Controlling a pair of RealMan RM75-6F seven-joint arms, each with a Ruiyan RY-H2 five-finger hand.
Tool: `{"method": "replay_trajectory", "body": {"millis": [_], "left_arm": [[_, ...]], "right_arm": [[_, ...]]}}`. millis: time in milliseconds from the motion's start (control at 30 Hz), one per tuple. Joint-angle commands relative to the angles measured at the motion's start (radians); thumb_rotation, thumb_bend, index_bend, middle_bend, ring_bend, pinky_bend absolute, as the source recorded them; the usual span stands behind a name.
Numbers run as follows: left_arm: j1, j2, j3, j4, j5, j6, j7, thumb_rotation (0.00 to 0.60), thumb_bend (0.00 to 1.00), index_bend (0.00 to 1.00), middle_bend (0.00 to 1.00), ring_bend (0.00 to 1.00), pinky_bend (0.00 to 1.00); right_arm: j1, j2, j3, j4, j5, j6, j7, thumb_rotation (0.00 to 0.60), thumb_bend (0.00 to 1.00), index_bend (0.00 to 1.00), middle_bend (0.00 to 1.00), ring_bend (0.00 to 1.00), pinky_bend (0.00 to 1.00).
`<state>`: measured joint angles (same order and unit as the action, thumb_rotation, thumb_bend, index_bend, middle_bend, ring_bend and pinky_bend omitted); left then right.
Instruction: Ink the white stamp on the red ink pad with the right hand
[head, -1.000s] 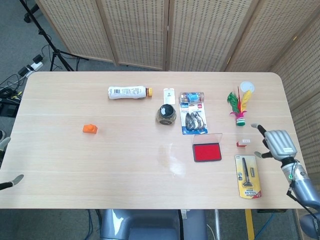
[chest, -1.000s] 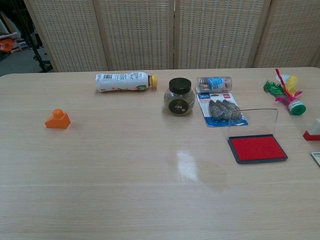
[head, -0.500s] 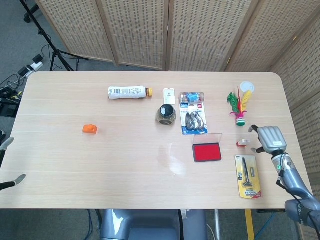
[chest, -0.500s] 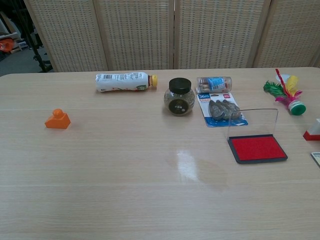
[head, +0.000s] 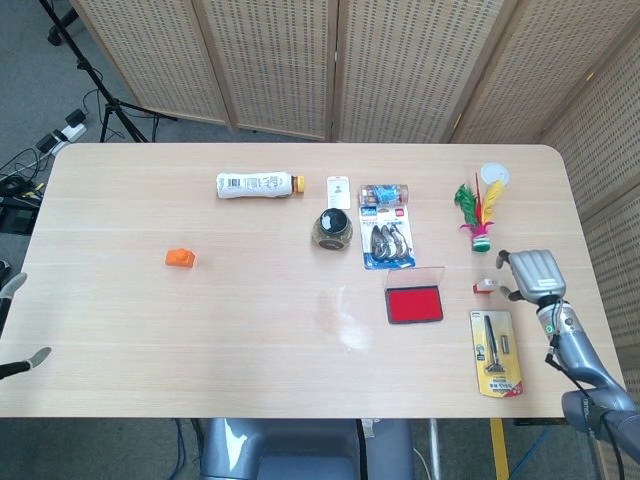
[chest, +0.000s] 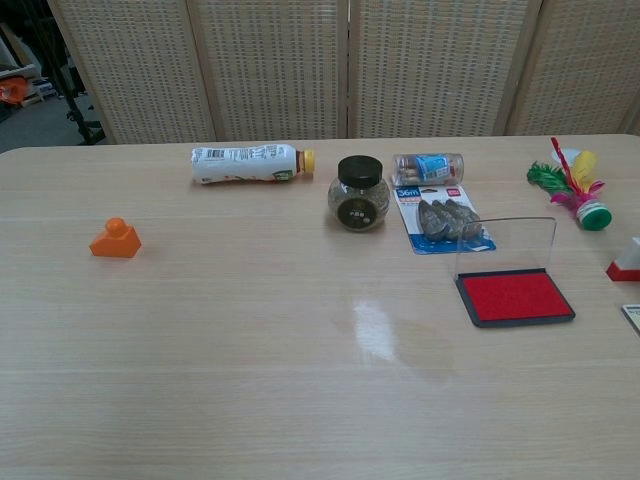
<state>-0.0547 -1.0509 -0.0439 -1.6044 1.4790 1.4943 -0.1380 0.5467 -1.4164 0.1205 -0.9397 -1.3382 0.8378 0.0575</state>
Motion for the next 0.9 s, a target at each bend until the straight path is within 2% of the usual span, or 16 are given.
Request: {"method": "replay_trajectory", "body": {"millis": [33, 900], "left_arm": [[0.000, -0.001, -0.001, 0.001, -0.002, -0.001, 0.000, 0.600, 0.00, 0.00, 0.00, 0.00, 0.00], [-0.001, -0.006, -0.002, 0.004, -0.016, -0.011, 0.015, 0.600, 0.00, 0.00, 0.00, 0.00, 0.00]], "right_arm": [[0.009, -0.020, -0.004, 0.028, -0.003, -0.011, 0.010, 0.600, 0.31, 0.43, 0.98, 1.00, 1.00], [0.031, -0.099, -0.037, 0.145, -0.035, -0.023, 0.038, 0.600, 0.34, 0.44, 0.97, 1.00, 1.00]]}}
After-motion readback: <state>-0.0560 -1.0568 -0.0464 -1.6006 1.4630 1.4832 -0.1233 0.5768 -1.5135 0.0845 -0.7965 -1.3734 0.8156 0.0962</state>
